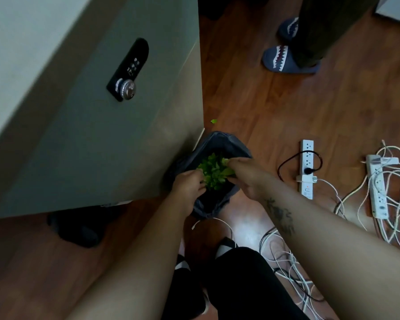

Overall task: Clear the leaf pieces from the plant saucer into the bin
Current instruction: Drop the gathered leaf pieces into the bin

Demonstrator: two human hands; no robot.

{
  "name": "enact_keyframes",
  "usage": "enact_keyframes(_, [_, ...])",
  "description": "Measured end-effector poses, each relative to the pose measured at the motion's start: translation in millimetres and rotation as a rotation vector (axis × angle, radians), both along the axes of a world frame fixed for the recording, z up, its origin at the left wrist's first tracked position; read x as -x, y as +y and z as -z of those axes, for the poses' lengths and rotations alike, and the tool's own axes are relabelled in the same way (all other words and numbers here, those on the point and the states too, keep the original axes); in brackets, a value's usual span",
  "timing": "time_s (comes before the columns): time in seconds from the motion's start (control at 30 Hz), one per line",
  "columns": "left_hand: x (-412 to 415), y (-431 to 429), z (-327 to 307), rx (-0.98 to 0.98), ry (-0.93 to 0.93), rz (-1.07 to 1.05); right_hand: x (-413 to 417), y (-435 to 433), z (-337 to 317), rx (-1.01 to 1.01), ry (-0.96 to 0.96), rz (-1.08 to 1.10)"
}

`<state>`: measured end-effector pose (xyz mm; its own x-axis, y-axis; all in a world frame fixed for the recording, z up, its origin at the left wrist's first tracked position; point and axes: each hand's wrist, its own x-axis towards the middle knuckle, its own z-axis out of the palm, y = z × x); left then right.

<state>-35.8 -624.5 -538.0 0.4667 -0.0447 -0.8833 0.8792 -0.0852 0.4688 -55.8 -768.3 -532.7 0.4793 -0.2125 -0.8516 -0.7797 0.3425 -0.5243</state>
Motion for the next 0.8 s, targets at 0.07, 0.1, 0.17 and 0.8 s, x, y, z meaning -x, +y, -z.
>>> enact_keyframes(0.07, [-1.5, 0.5, -1.6, 0.000, 0.002, 0.033, -0.7, 1.0, -5.8, -0.048, 0.005, -0.015])
enact_keyframes(0.1, [-2.5, 0.8, -3.1, 0.000, 0.000, 0.044, -1.0, 0.8, -7.9, -0.071, 0.012, -0.017])
enact_keyframes(0.17, [-4.2, 1.7, -7.5, 0.014, -0.005, 0.041, -1.2, 0.6, -13.0, -0.068, 0.011, -0.012])
enact_keyframes(0.8, [-6.2, 24.0, -252.5, 0.075, -0.339, -0.070, -19.8, 14.0, -265.7, 0.192, -0.306, -0.021])
